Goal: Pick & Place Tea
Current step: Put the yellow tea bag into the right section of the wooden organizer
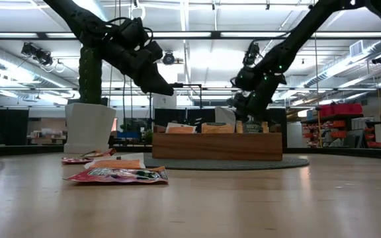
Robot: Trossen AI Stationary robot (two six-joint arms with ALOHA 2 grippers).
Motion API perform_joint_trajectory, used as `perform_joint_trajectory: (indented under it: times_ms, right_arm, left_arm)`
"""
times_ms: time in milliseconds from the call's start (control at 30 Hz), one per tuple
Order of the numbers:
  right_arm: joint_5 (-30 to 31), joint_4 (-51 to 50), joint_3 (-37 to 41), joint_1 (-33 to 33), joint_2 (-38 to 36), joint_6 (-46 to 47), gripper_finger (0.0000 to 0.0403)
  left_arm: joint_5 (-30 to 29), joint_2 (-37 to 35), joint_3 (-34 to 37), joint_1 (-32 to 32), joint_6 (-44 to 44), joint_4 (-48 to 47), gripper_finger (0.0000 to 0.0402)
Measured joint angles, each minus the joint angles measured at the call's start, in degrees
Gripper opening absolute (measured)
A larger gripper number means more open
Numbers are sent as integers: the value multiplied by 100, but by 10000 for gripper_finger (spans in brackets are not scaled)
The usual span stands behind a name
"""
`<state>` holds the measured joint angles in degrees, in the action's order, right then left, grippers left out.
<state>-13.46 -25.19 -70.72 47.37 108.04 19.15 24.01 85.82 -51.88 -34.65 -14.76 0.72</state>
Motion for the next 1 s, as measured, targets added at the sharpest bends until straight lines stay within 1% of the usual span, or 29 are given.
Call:
perform_joint_trajectory:
  times_ms: [233, 300, 567, 667, 767, 833, 933, 1000]
  right_arm:
    - [-734, 279, -9, 91, 497, 287, 199]
    - [-744, 111, -80, 51, 558, 302, 199]
    - [-802, 31, -472, 16, 539, 386, 183]
    - [-798, -100, -477, 17, 537, 394, 177]
    - [-619, -236, -474, 40, 539, 331, 177]
    - [-602, -281, -474, 46, 585, 337, 181]
    - [-942, -211, -474, 51, 752, 523, 185]
    - [-977, -373, -543, 30, 892, 609, 184]
  left_arm:
    - [0, 0, 0, 11, -87, 3, 138]
    - [0, 0, 0, 13, -87, -3, 138]
    - [2, 0, 0, 13, -89, -16, 138]
    - [1, 0, 0, 13, -90, -17, 138]
    - [2, 0, 0, 13, -94, -16, 138]
    - [2, 0, 0, 13, -96, -14, 138]
    - [4, 0, 0, 13, -143, -8, 138]
    - [9, 0, 0, 13, -150, -8, 138]
